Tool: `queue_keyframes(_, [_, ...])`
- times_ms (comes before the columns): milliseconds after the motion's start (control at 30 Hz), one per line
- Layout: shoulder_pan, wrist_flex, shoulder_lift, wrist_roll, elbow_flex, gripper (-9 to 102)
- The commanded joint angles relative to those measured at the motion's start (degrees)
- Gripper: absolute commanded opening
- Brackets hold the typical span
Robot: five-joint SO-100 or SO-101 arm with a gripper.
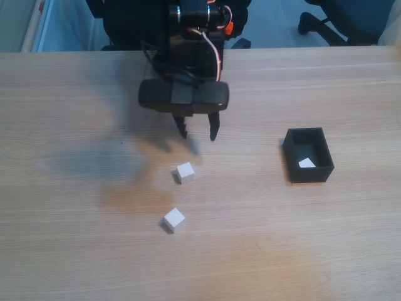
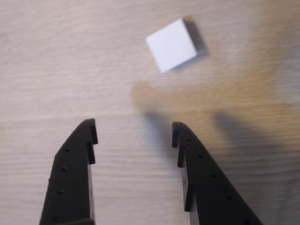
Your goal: Pick blocks and place them in the box.
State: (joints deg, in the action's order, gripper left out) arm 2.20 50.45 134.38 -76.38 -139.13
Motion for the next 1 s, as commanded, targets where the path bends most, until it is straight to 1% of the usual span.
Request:
queue_keyframes(0, [-2.1, -4.6, -2.4, -1.1, 0.2, 19])
queue_keyframes(167, [-3.9, -11.2, -7.6, -4.1, -0.9, 19])
queue_keyframes(300, [-4.2, -8.9, -11.6, -4.8, -0.4, 19])
queue_keyframes(433, [-4.6, -5.9, -15.0, -8.3, 0.5, 19])
queue_keyframes(633, [-5.2, -6.4, -17.7, -13.6, 1.7, 20])
queue_keyframes(833, [-5.2, -6.9, -21.5, -16.1, 5.3, 20])
queue_keyframes(967, [-5.4, -9.0, -23.5, -17.2, 6.5, 20])
